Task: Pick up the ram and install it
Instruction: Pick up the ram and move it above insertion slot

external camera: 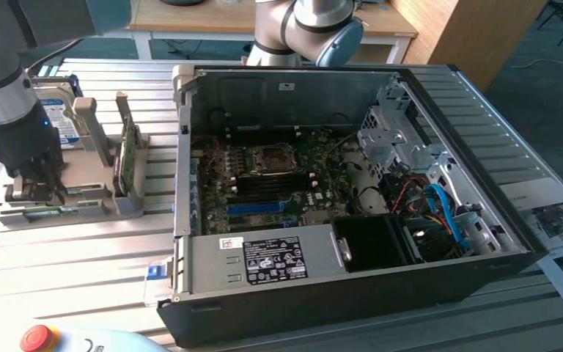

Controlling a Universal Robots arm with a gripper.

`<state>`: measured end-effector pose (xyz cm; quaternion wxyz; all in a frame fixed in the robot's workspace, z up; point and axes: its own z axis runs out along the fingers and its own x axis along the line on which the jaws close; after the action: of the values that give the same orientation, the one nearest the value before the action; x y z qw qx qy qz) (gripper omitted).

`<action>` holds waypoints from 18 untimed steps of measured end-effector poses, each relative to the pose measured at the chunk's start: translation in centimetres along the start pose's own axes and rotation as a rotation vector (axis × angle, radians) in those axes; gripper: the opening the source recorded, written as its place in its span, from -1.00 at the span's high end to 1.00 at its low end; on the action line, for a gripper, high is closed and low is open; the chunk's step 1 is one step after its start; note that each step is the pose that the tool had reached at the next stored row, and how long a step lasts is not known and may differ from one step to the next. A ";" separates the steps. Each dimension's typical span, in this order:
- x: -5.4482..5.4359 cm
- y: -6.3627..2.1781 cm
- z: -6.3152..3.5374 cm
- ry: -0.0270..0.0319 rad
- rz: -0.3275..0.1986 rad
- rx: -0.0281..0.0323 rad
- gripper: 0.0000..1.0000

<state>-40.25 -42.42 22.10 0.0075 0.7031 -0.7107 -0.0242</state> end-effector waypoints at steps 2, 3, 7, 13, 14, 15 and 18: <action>0.0 0.00 0.11 0.0002 0.000 -0.0003 0.53; 0.0 0.00 0.12 0.0002 0.000 -0.0003 0.53; 0.0 -0.01 0.13 0.0001 0.000 0.0000 0.53; 0.0 -0.01 0.14 0.0008 -0.019 -0.0004 0.53; 0.0 -0.01 0.14 0.0011 -0.024 -0.0005 0.53; 0.0 -0.01 0.14 0.0013 -0.029 -0.0006 0.53; 0.0 -0.01 0.14 0.0015 -0.033 -0.0007 0.53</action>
<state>-40.25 -42.42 21.96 0.0079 0.7146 -0.6991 -0.0241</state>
